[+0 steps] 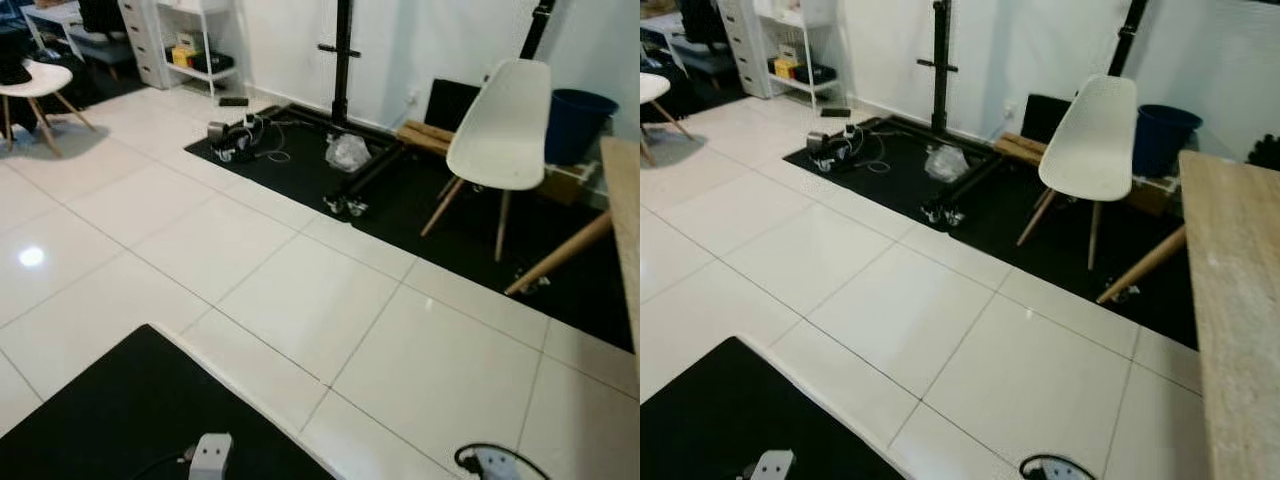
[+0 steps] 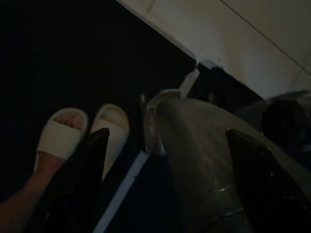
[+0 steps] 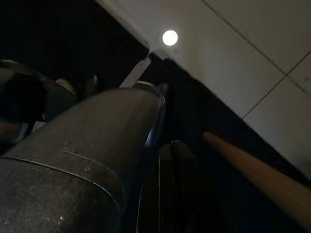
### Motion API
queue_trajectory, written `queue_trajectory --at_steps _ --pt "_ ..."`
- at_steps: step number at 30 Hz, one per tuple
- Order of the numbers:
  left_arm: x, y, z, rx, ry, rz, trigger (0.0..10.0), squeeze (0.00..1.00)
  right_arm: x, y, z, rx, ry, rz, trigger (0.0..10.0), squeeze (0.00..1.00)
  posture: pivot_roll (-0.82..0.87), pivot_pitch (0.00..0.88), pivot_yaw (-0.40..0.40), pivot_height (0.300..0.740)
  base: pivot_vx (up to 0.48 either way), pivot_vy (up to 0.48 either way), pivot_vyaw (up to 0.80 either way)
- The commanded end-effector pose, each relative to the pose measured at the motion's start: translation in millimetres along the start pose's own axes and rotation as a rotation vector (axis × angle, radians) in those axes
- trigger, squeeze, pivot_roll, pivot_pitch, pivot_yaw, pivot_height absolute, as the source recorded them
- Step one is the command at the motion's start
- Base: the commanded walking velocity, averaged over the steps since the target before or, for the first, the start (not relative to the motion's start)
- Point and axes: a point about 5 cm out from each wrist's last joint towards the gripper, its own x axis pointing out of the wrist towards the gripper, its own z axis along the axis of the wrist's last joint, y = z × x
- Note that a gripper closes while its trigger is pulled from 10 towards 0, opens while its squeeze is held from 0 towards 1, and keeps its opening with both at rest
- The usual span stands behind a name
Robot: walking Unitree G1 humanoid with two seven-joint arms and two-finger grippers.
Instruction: Restocking fridge
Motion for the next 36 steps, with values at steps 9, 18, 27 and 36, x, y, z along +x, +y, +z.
queue_trajectory --at_steps 9,18,27,36 --pt "-0.5 -3.7 -11.0 -0.008 0.040 -0.009 10.0 0.00 0.0 0.8 -5.6 0.003 0.027 -0.008 10.0 0.00 0.01 0.000 -0.049 0.740 0.275 0.000 -0.51" --pt "-0.3 -4.4 -11.1 -0.009 0.041 -0.011 10.0 0.00 -0.4 -0.4 -6.2 -0.002 0.027 -0.017 10.0 0.00 0.02 0.000 -0.051 0.740 0.277 0.000 -0.63" --pt "0.1 -4.3 -9.0 0.001 0.039 -0.011 10.0 0.00 -0.2 -1.1 -4.0 -0.003 0.024 -0.026 10.0 0.00 0.02 0.000 -0.050 0.740 0.277 0.000 0.00" --pt "0.1 -3.6 -7.9 0.006 0.038 -0.010 10.0 0.00 0.6 0.9 -3.6 -0.015 0.025 -0.024 10.0 0.00 0.02 0.000 -0.050 0.740 0.275 0.000 -0.51"
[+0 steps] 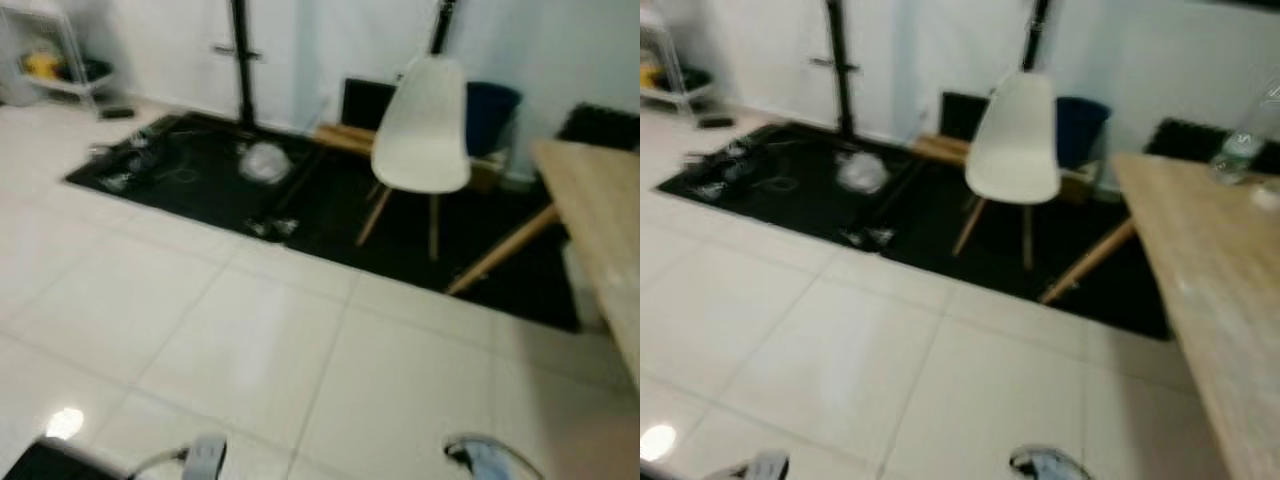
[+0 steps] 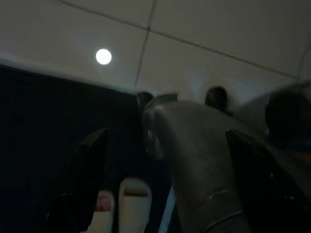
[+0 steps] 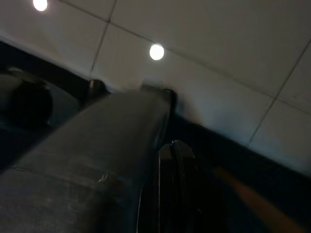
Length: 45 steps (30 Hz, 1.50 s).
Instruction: Restocking fridge
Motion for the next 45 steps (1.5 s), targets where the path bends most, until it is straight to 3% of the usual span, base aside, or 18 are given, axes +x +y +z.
queue_trajectory --at_steps 1,23,45 --pt "0.4 -5.0 -8.4 -0.004 0.033 -0.013 10.0 0.00 -3.1 -8.5 -2.7 -0.008 0.011 -0.026 10.0 0.00 0.02 0.000 -0.050 0.740 0.274 0.000 -0.76" --pt "0.0 -3.3 -7.6 -0.009 0.031 -0.009 10.0 0.00 -2.4 -6.4 -3.4 0.000 0.009 -0.025 10.0 0.00 0.03 0.000 -0.044 0.740 0.272 0.000 -0.70" --pt "-0.1 -2.7 -6.8 -0.001 0.032 -0.011 10.0 0.00 -2.2 -6.5 -2.8 0.013 0.001 -0.038 10.0 0.00 0.03 0.000 -0.038 0.740 0.271 0.000 -0.07"
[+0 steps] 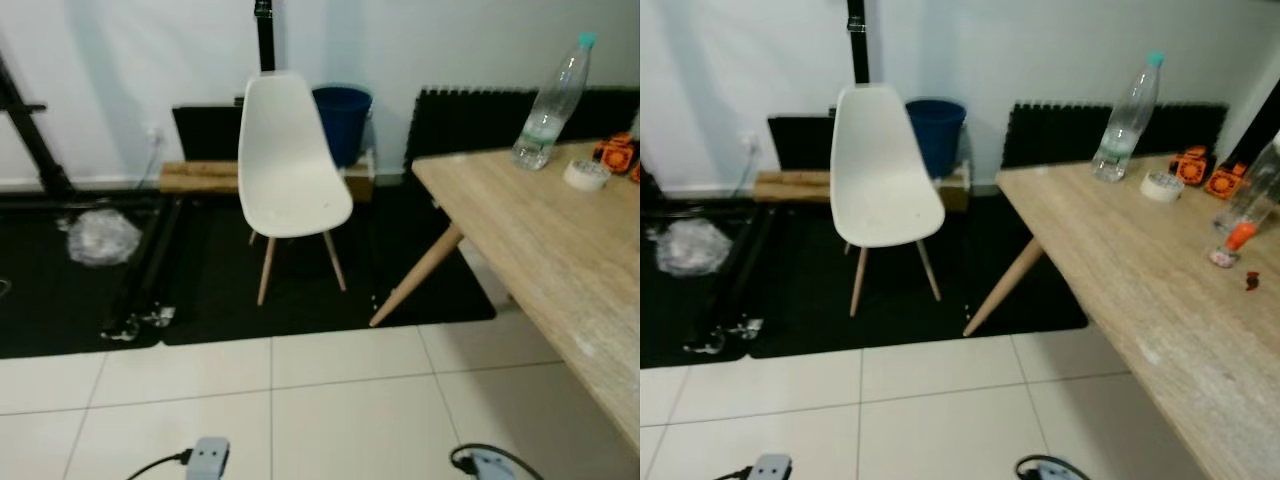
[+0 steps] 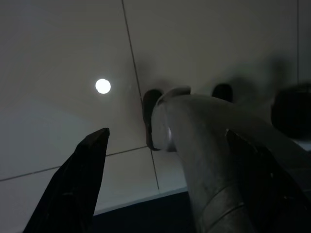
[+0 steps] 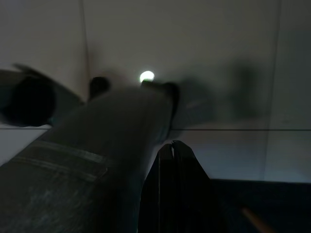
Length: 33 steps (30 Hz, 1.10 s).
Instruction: Restocking fridge
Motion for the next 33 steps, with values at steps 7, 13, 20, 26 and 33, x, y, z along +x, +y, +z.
queue_trajectory --at_steps 7,13,20,26,33 --pt "0.3 -3.9 -6.8 0.000 0.029 -0.013 10.0 0.00 -3.2 -9.2 -2.6 -0.002 0.012 -0.030 10.0 0.00 0.03 0.000 -0.037 0.740 0.284 0.000 -0.77" --pt "0.1 -3.9 -7.8 0.000 0.031 -0.013 10.0 0.00 -3.4 -9.5 -3.4 0.002 0.008 -0.034 10.0 0.00 0.03 0.000 -0.037 0.740 0.270 0.000 -0.71" --pt "-0.3 -3.5 -8.8 0.002 0.034 -0.013 10.0 0.00 -3.3 -9.1 -4.5 0.006 0.007 -0.037 10.0 0.00 0.03 0.000 -0.036 0.740 0.270 0.000 0.00" --pt "-0.4 -3.4 -9.3 0.007 0.037 -0.014 10.0 0.00 -3.4 -9.1 -5.1 0.005 0.009 -0.039 10.0 0.00 0.03 0.000 -0.034 0.740 0.321 0.000 0.00" --pt "-0.5 -3.4 -9.5 0.013 0.038 -0.016 10.0 0.00 -3.4 -9.2 -5.8 -0.006 0.017 -0.038 10.0 0.00 0.03 0.000 -0.034 0.740 0.362 0.000 -0.41"
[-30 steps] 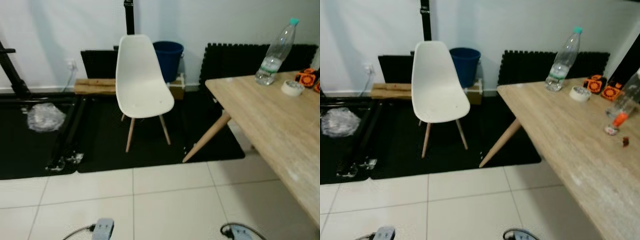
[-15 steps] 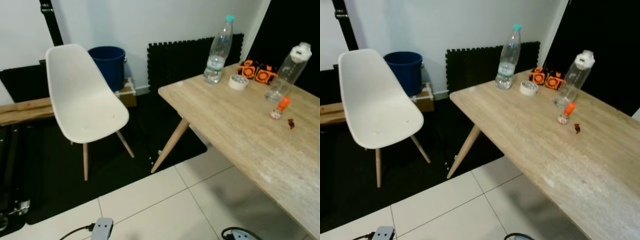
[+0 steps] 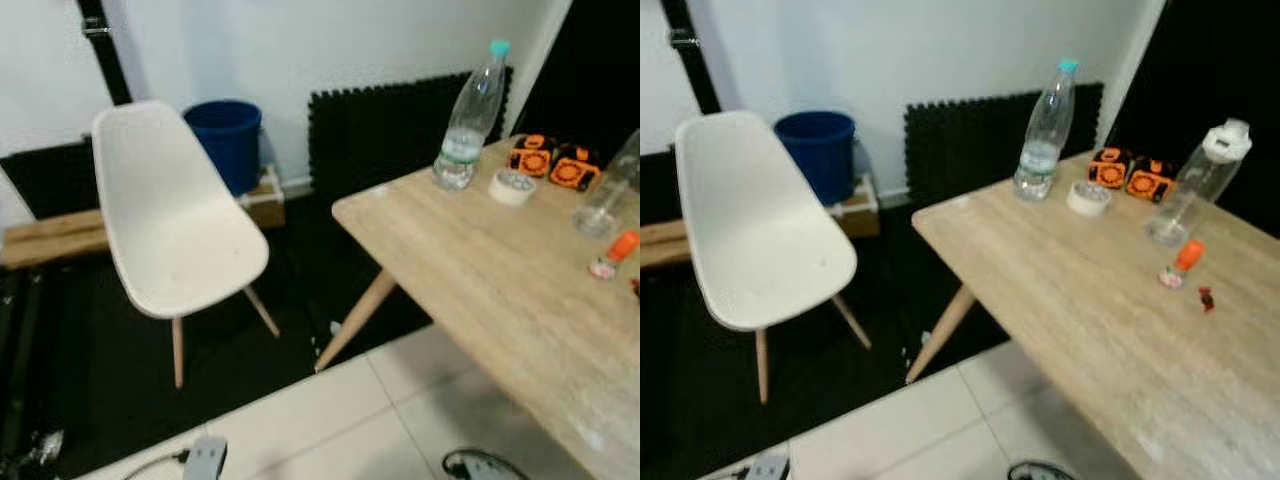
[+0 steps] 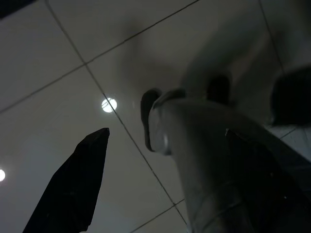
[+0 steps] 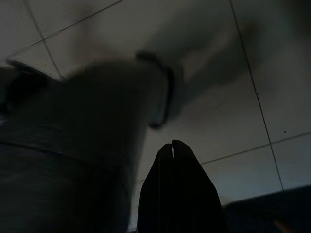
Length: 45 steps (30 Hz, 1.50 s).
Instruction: Restocking fridge
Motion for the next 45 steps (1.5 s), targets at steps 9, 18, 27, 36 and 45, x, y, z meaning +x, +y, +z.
queue_trajectory --at_steps 9,18,27,36,45 --pt "0.6 -3.9 -5.7 -0.012 0.022 -0.005 10.0 0.00 -1.9 -5.4 -2.6 -0.008 0.014 -0.014 10.0 0.00 0.02 0.000 -0.034 0.740 0.099 0.000 -0.76" --pt "0.8 -3.7 -4.9 -0.012 0.019 -0.002 10.0 0.00 -1.9 -6.5 -2.8 -0.012 0.027 -0.026 10.0 0.00 0.02 0.000 -0.035 0.740 0.000 0.000 -0.76" --pt "0.8 -3.3 -4.1 -0.008 0.017 0.000 10.0 0.00 -2.4 -10.9 -4.0 -0.027 0.054 -0.098 10.0 0.00 0.02 0.000 -0.031 0.740 0.000 0.000 -0.76" --pt "0.7 -2.7 -3.6 -0.002 0.017 0.005 10.0 0.00 -3.7 -17.6 -6.4 0.013 0.066 -0.239 10.0 0.00 0.02 0.000 -0.030 0.740 0.000 0.000 -0.76" --pt "0.7 -2.6 -3.7 0.003 0.019 0.009 10.0 0.00 -6.5 -23.6 -11.9 0.149 0.061 -0.443 10.0 0.00 0.01 0.000 -0.028 0.740 0.000 0.000 -0.76"
